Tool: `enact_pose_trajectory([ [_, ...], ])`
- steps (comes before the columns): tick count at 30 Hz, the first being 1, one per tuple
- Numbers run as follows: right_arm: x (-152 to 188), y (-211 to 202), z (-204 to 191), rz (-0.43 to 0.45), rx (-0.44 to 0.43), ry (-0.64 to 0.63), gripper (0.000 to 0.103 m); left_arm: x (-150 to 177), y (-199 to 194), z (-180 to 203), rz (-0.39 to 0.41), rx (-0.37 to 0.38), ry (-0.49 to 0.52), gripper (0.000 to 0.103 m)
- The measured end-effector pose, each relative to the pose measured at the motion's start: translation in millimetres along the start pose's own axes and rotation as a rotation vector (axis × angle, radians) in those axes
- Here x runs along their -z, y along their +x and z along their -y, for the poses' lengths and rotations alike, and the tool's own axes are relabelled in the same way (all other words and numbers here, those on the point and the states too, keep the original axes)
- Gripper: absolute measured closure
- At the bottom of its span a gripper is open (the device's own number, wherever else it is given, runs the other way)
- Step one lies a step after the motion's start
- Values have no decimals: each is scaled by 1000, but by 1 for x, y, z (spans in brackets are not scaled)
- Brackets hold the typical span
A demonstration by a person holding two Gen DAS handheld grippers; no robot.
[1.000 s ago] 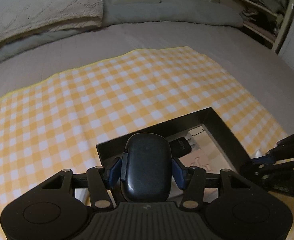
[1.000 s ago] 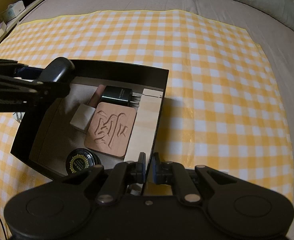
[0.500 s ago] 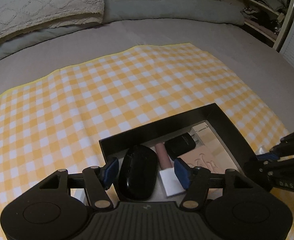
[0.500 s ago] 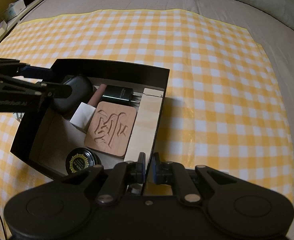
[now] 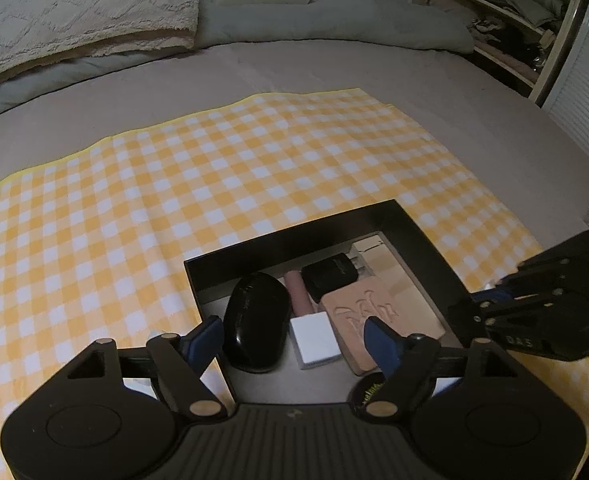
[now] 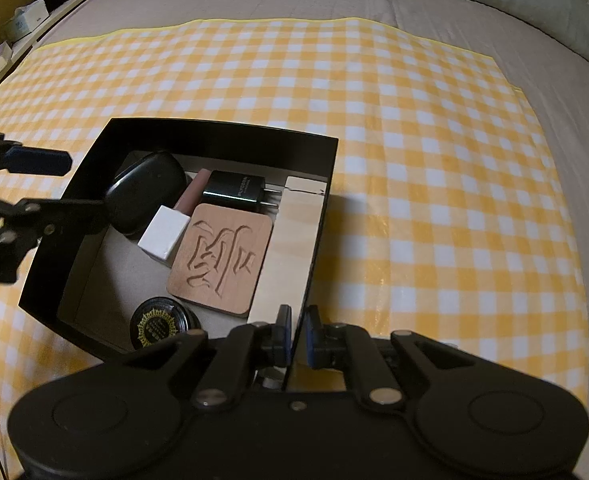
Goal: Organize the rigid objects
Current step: 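Carry the oval case into the box and open the left gripper, then move the left gripper to the white watch-band tool and close on it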
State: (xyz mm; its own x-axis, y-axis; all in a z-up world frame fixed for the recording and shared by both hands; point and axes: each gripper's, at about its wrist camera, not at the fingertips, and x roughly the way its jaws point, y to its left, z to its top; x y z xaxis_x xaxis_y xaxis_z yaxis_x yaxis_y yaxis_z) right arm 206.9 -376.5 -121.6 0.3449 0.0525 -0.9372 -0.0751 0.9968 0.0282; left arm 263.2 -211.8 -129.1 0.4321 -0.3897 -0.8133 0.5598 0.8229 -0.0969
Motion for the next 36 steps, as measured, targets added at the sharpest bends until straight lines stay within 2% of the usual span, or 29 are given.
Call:
enact_pose_trajectory([
  [12,-1,2,2,-2,4,8,96,13,-39,17,38,3,23,0],
  [21,2,1,2,-4,8,0,96,31,-61,10,44,-34,37,0],
  [27,5,-3,1,-1,5,-2,96,48,-66,-20,37,-76,34,0],
  [32,6,-5,1,0,5,-2,96,61,-51,-50,6,-140,80,0],
  [35,6,-7,-1,1,8,-2,96,66,-37,-66,-30,-160,86,8],
  [36,6,-6,-1,1,9,-2,96,66,-30,-71,-43,-169,84,15],
])
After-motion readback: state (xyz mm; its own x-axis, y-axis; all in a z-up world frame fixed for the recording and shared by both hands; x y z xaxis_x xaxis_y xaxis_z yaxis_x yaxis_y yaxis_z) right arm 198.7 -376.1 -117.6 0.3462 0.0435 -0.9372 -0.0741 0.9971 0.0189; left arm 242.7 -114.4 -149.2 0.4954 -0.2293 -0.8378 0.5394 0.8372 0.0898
